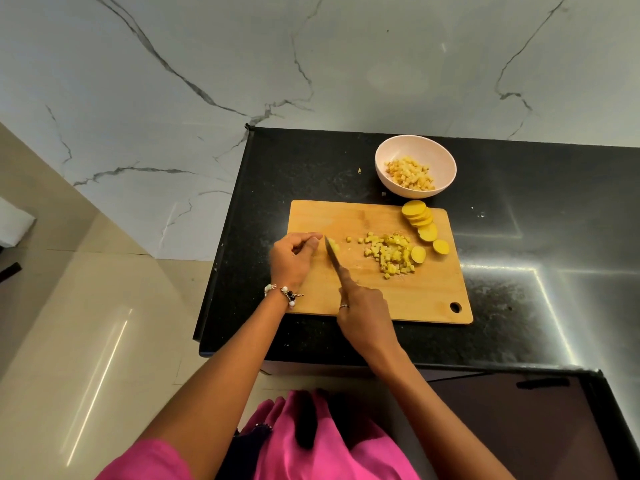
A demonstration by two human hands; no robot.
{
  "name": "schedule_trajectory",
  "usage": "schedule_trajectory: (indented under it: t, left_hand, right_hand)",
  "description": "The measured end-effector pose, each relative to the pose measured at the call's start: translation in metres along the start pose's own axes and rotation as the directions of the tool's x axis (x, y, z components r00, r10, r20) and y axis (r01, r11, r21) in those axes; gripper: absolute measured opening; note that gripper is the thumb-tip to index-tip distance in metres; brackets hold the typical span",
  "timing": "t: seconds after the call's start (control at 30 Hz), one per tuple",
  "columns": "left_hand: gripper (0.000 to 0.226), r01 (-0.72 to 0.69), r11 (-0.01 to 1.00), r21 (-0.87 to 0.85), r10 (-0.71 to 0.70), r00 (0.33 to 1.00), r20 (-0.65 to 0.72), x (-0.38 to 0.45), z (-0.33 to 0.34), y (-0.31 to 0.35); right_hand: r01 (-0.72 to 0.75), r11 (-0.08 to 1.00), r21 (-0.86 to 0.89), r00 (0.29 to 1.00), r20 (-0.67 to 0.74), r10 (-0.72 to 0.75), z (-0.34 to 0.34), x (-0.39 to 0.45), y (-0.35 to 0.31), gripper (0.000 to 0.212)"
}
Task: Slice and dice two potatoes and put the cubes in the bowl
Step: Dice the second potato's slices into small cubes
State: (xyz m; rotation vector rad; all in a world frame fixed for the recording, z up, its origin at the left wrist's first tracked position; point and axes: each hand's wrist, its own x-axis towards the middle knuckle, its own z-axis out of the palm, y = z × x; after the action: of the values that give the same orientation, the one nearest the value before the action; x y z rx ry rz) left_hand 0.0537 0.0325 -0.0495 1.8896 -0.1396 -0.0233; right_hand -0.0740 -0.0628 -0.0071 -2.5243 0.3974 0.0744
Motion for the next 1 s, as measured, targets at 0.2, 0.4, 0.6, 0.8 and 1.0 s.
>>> schedule_trajectory:
  t: [0.2,0.4,0.6,0.8,1.0]
  left_hand:
    - [0.011,0.129,0.968,-0.215,-0.158,0.979,-0.125,-0.003,0.003,0.01]
    - [0.01,0.133,0.961,-0.242,-0.162,0.981,-0.104,-0.003,0.002,0.013]
    - [0.017,0.011,0.999,-0.051,-0.012,1.0,-0.011,-0.005,0.01,0.016]
    - [0.045,-0.434,0.884,0.174,0.372,0.878,0.302,-0.011,0.034,0.031]
    - [0.066,-0.724,0.557,0.406,0.5,0.683,0.533,-0.02,0.053,0.045]
  right_hand:
    - [-0.019,0.981,-0.194,0.997,0.065,0.032,0.015,0.002,-0.006,0.067]
    - [-0.158,0.965,-0.207,0.987,-0.038,0.154,-0.002,0.006,0.022,0.066]
    - [-0.182,0.956,-0.232,0.983,-0.08,0.167,-0.024,0.003,0.041,0.064]
    - [-0.135,0.929,-0.343,0.984,-0.155,0.086,-0.051,-0.008,0.055,0.06]
    - [-0.108,0.863,-0.494,0.955,-0.291,-0.048,-0.059,-0.02,0.073,0.054]
